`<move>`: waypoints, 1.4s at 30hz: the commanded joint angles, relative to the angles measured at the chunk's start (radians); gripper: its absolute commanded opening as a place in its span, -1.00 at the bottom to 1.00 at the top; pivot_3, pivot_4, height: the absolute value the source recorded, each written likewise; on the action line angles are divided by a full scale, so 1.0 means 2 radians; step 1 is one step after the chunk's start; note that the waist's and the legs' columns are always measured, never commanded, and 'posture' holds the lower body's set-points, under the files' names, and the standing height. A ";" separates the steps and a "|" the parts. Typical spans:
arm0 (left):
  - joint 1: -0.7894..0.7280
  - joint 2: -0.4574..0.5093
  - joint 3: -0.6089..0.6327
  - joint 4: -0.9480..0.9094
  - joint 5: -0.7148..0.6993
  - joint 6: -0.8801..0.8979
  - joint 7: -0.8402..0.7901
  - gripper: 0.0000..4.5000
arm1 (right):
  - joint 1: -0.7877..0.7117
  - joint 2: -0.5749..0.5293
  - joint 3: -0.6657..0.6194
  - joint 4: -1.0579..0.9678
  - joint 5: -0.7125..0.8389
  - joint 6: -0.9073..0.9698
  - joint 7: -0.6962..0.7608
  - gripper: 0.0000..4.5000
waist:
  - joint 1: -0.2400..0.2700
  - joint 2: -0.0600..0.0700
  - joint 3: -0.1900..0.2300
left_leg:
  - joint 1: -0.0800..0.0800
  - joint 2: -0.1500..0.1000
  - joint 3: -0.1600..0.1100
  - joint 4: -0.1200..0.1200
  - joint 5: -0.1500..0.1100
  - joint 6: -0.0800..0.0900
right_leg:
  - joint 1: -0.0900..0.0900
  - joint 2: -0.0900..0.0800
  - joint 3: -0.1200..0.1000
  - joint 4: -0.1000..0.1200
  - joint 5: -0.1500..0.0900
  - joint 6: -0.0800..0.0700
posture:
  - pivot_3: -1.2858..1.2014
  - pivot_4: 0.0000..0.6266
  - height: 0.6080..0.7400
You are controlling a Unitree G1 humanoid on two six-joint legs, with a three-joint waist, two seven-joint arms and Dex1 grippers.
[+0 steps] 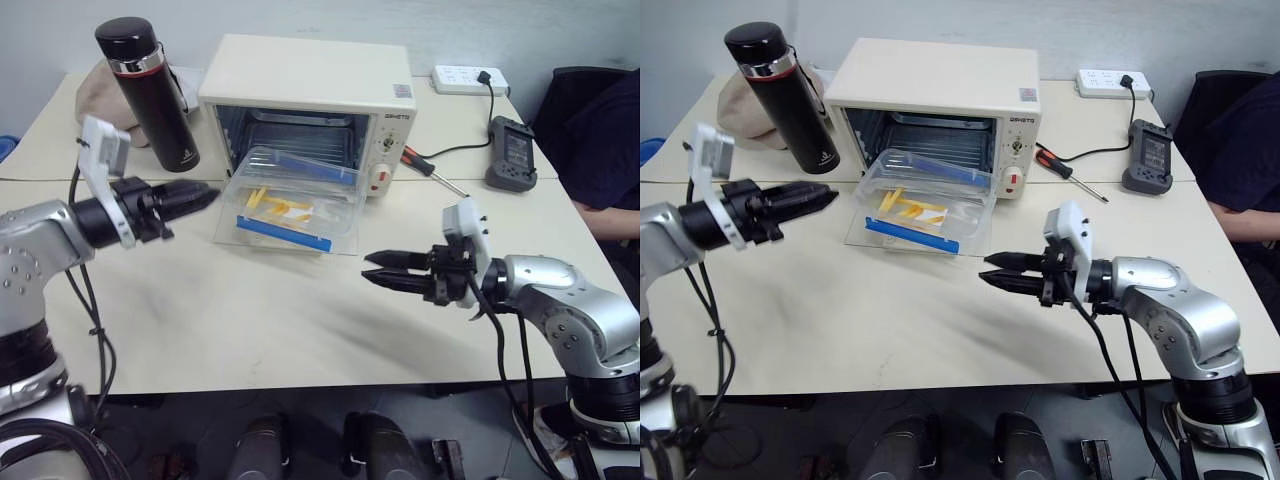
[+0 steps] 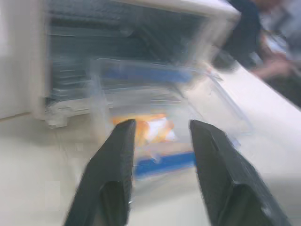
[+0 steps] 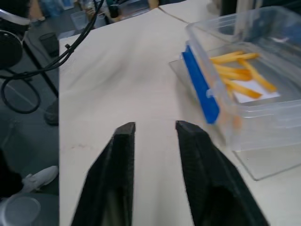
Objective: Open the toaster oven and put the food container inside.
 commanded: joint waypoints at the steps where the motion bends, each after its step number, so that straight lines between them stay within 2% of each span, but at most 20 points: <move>1: 0.035 0.024 -0.050 -0.043 0.011 -0.059 -0.051 -0.71 | -0.026 0.021 0.037 0.017 -0.025 -0.017 0.008 -0.89 | -0.001 0.000 0.000 | 0.000 0.000 0.000 0.000 0.000 0.000 | 0.000 0.000 0.000 0.000 0.000 0.000 | 0.03 -0.52 1.00; 2: 0.046 0.030 -0.077 -0.047 0.028 -0.077 -0.058 -0.82 | -0.035 0.031 0.056 0.031 -0.046 -0.031 0.008 -1.00 | -0.002 0.000 0.000 | 0.000 0.000 0.000 0.000 0.000 0.000 | 0.000 0.000 0.000 0.000 0.000 0.000 | 0.03 -0.52 1.00; 3: 0.053 0.034 -0.095 -0.048 0.039 -0.091 -0.062 -0.96 | -0.041 0.037 0.069 0.041 -0.061 -0.041 0.009 -1.00 | -0.003 0.001 0.000 | 0.000 0.000 0.000 0.000 0.000 0.000 | 0.000 0.000 0.000 0.000 0.000 0.000 | 0.03 -0.52 1.00; 7: 0.063 0.045 -0.182 -0.038 0.115 -0.170 -0.068 -0.98 | -0.085 0.080 0.104 0.102 -0.119 -0.074 -0.010 -1.00 | -0.002 0.001 0.000 | 0.000 0.000 0.001 0.000 0.000 -0.001 | -0.001 0.001 0.000 0.000 0.000 0.000 | 0.03 -0.52 1.00; 12: 0.032 0.013 -0.224 0.007 0.162 -0.195 -0.035 -0.98 | -0.121 0.119 0.128 0.173 -0.195 -0.119 -0.046 -1.00 | 0.000 0.001 0.000 | 0.000 0.000 0.001 0.000 0.000 0.000 | -0.001 0.000 0.000 0.000 0.000 0.000 | 0.03 -0.52 1.00; 18: -0.015 -0.055 -0.231 0.056 0.192 -0.206 0.021 -0.98 | -0.177 0.178 0.118 0.288 -0.268 -0.179 -0.121 -1.00 | -0.002 0.001 0.000 | -0.001 0.000 0.001 0.001 0.000 0.001 | -0.001 0.001 0.000 0.003 0.000 0.000 | 0.03 -0.52 1.00; 22: -0.044 -0.092 -0.224 0.092 0.210 -0.213 0.055 -0.98 | -0.196 0.200 0.106 0.326 -0.283 -0.204 -0.135 -1.00 | -0.003 0.001 0.000 | -0.001 0.001 0.001 0.001 0.000 0.001 | -0.001 0.001 0.000 0.003 0.000 0.000 | 0.03 -0.52 1.00; 33: -0.123 -0.133 -0.193 0.243 0.274 -0.309 0.137 -0.98 | -0.241 0.241 0.082 0.413 -0.305 -0.257 -0.167 -1.00 | -0.014 0.001 0.000 | -0.001 0.001 0.001 0.001 0.001 0.001 | -0.001 0.002 0.000 0.004 0.000 0.000 | 0.03 -0.52 1.00; 42: -0.168 -0.170 -0.195 0.323 0.283 -0.363 0.126 -0.98 | -0.325 0.286 0.043 0.569 -0.320 -0.336 -0.235 -1.00 | -0.015 0.001 0.000 | -0.001 0.001 0.001 0.001 0.001 0.001 | -0.001 0.002 0.000 0.003 0.000 0.000 | 0.03 -0.52 1.00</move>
